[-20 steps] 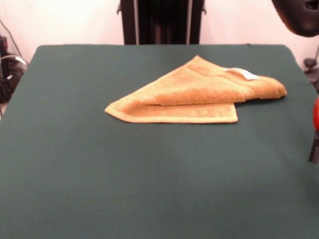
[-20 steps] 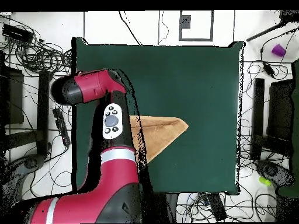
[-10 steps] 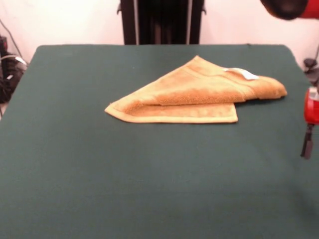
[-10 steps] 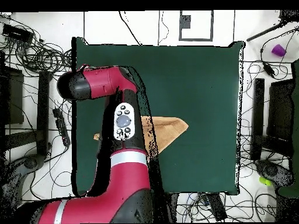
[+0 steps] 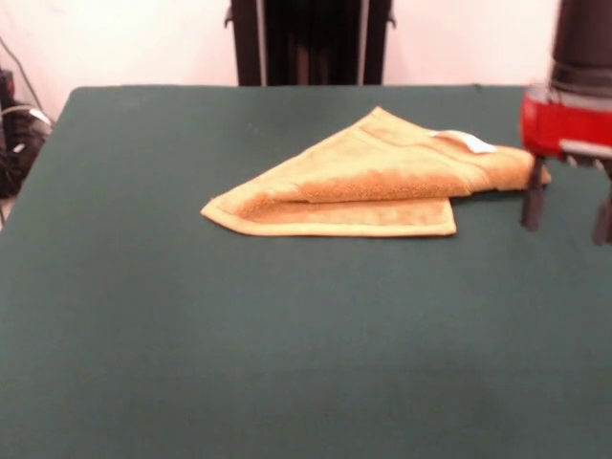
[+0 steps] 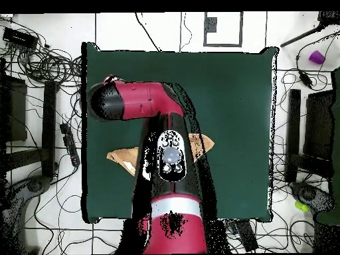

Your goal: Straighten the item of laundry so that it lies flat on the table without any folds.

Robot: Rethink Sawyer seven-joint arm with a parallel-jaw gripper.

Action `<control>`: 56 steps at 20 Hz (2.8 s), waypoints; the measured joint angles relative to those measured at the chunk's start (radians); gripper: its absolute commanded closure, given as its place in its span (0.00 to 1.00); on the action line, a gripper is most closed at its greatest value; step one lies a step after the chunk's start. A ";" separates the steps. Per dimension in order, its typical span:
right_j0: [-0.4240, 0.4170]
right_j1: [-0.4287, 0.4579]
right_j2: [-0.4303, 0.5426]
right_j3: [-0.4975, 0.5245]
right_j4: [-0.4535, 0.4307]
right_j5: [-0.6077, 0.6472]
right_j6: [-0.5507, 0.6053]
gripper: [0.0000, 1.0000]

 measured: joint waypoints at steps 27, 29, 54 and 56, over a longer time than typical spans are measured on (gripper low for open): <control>-0.101 -0.191 0.109 0.423 -0.257 -0.277 0.000 0.00; -0.112 -0.191 0.121 0.430 -0.274 -0.291 0.000 0.00; -0.354 -0.030 0.272 0.396 -0.538 -0.344 0.000 0.00; -0.336 -0.007 0.272 0.392 -0.544 -0.359 0.000 0.00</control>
